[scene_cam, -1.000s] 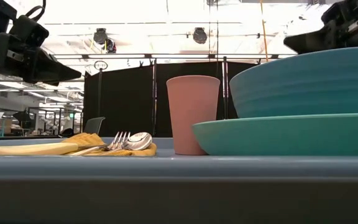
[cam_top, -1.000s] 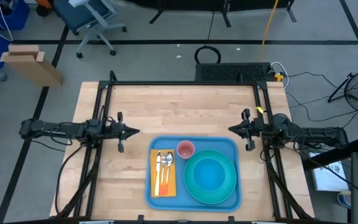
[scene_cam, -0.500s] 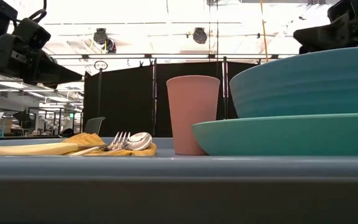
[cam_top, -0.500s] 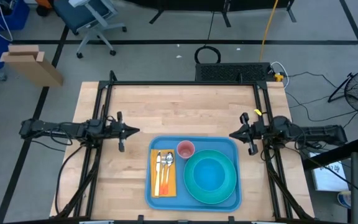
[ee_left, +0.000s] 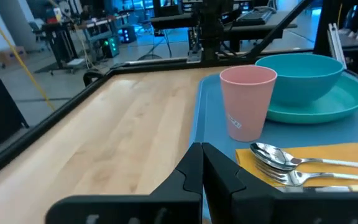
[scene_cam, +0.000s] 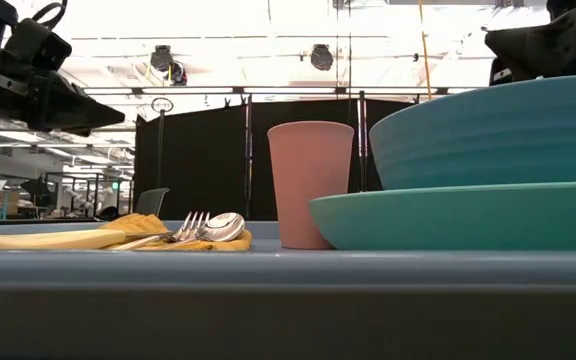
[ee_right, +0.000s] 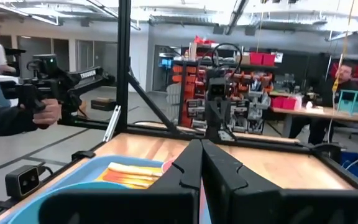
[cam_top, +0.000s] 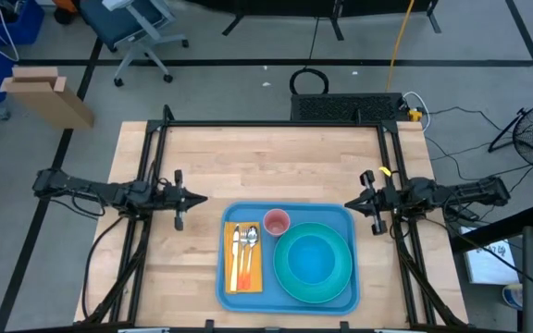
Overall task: Set up tray
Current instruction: Return to Home Position
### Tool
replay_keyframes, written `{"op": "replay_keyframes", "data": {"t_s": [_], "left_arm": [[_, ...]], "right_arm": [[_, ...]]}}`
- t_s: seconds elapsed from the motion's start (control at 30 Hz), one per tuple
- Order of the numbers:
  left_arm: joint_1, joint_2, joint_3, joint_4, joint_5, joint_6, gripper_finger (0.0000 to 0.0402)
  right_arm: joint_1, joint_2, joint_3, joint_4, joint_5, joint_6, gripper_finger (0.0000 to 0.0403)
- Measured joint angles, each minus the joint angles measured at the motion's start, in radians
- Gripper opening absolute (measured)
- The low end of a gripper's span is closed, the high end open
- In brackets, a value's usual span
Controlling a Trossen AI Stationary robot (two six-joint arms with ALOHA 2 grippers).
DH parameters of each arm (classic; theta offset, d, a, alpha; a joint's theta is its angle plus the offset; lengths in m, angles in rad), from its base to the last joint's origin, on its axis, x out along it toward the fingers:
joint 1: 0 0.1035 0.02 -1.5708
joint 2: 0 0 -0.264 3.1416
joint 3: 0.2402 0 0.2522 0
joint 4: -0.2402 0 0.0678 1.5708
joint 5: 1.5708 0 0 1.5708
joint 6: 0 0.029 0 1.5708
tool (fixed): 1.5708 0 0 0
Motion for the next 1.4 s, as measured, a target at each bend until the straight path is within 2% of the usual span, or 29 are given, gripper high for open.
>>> {"op": "replay_keyframes", "data": {"t_s": [0.13,0.23,0.4,0.53,0.77,1.03,1.4], "left_arm": [[-0.019,-0.01,0.0,0.007,-0.015,0.039,0.0],[-0.019,-0.037,0.0,-0.007,-0.017,0.057,0.0],[0.029,-0.076,0.001,-0.014,-0.02,0.085,0.0],[0.094,-0.077,0.002,-0.019,0.009,0.049,0.0],[0.188,-0.063,0.002,-0.037,0.11,-0.022,0.0],[0.209,-0.063,0.002,-0.044,0.144,-0.031,0.0001],[0.209,-0.064,-0.002,0.008,0.132,-0.077,0.0042]], "right_arm": [[0.0,-0.043,0.011,-0.015,-0.014,-0.029,0.0],[0.0,-0.083,0.038,-0.088,-0.026,-0.033,0.0],[-0.002,-0.103,0.046,-0.129,-0.019,-0.032,0.0],[-0.002,-0.104,0.037,-0.13,0.029,-0.032,0.0],[-0.028,-0.103,0.037,-0.157,0.032,-0.017,0.0],[-0.035,-0.103,0.036,-0.158,0.03,-0.056,0.0],[-0.035,-0.103,0.036,-0.155,0.029,-0.055,0.0]]}}
